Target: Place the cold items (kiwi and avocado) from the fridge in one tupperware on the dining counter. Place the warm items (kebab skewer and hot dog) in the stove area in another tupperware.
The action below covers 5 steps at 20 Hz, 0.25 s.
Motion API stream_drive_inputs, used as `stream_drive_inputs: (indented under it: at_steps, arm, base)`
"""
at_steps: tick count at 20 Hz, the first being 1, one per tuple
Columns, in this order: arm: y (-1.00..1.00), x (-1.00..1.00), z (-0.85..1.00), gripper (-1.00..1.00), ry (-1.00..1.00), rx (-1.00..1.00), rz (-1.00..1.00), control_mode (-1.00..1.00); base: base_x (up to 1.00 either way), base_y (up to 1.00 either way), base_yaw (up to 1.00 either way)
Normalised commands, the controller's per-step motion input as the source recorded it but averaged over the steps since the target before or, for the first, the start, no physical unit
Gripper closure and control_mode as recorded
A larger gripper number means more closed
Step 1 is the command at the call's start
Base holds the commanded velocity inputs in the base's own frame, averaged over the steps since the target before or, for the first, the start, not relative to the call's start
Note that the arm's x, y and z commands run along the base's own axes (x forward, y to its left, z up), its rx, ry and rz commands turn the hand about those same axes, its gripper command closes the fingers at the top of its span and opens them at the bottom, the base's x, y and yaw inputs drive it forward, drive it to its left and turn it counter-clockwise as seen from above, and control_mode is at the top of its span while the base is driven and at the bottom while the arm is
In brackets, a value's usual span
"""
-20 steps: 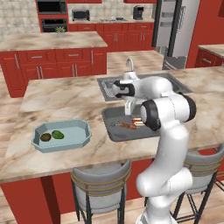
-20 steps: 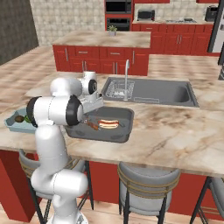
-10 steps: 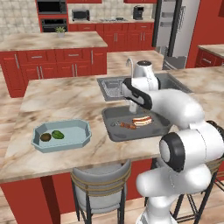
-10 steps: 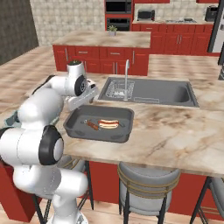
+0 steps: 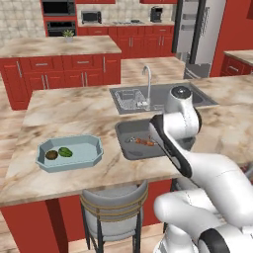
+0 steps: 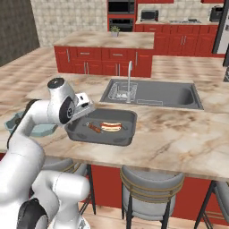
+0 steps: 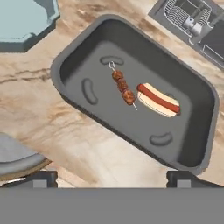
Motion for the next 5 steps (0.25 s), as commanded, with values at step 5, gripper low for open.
stream_drive_inputs:
  at_steps: [5]
  arm:
    - [-0.2, -0.57, 0.19, -1.0, 0.4, 0.26, -0.55, -1.0]
  base:
    - [0.0, 0.0, 0.0]
